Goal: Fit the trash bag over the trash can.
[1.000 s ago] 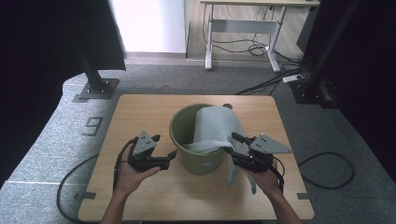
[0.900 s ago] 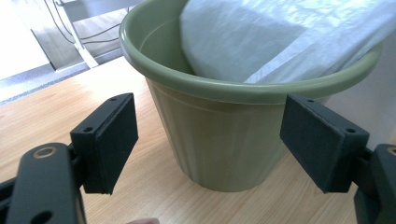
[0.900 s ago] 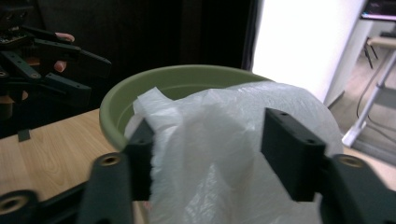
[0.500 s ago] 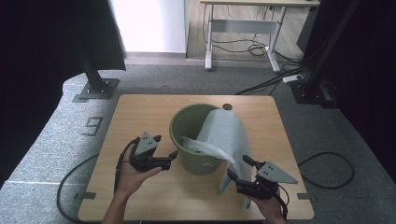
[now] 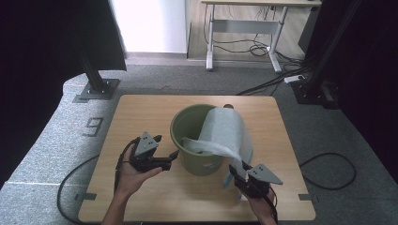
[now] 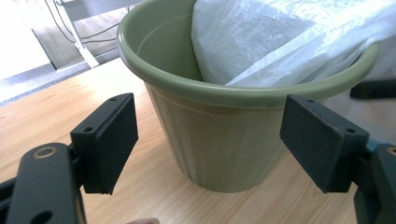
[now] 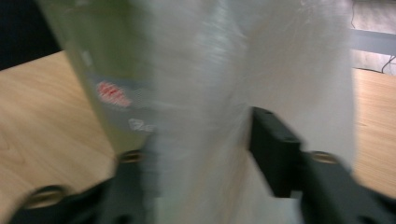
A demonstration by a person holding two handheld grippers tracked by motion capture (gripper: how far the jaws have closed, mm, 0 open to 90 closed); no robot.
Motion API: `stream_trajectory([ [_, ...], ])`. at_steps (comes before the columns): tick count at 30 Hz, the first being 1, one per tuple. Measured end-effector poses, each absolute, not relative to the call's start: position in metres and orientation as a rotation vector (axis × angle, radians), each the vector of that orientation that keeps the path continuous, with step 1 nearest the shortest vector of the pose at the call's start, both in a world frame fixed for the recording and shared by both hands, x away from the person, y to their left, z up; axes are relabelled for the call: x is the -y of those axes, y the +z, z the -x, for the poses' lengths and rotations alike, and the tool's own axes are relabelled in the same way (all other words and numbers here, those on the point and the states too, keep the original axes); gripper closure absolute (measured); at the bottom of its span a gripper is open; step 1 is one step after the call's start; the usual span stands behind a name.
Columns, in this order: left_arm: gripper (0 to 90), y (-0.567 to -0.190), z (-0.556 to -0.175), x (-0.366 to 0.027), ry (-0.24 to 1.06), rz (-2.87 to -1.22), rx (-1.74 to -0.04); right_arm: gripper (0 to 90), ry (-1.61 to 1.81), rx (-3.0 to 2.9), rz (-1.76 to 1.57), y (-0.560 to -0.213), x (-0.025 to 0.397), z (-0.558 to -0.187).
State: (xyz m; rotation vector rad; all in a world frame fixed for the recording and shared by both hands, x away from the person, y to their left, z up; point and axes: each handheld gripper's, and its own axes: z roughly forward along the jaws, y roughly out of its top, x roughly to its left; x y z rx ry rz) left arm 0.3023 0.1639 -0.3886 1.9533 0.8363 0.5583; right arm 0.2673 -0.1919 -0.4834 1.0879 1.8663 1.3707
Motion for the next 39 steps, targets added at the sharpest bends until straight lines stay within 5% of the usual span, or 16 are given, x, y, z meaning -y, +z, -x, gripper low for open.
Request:
stream_trajectory([
  [7, 19.7, -0.383, -0.302, -0.157, 0.568, -1.960, -0.816, 86.8, 1.399, -1.790, -1.049, -0.452, 0.216, -0.274],
  [18, 20.5, -0.367, -0.300, -0.129, 0.583, -1.982, -0.735, 88.3, 1.407, -1.798, -0.853, -0.385, 0.205, -0.286],
  [28, 22.7, -0.364, -0.301, -0.102, 0.572, -2.012, -0.671, 88.3, 1.362, -1.906, -0.772, -0.367, 0.182, -0.291],
  [34, 32.2, -0.364, -0.307, -0.087, 0.614, -2.016, -0.664, 88.2, 1.373, -1.921, -0.770, -0.370, 0.178, -0.292],
  [39, 51.3, -0.365, -0.314, -0.080, 0.612, -2.017, -0.672, 88.2, 1.396, -1.919, -0.776, -0.371, 0.181, -0.293],
])
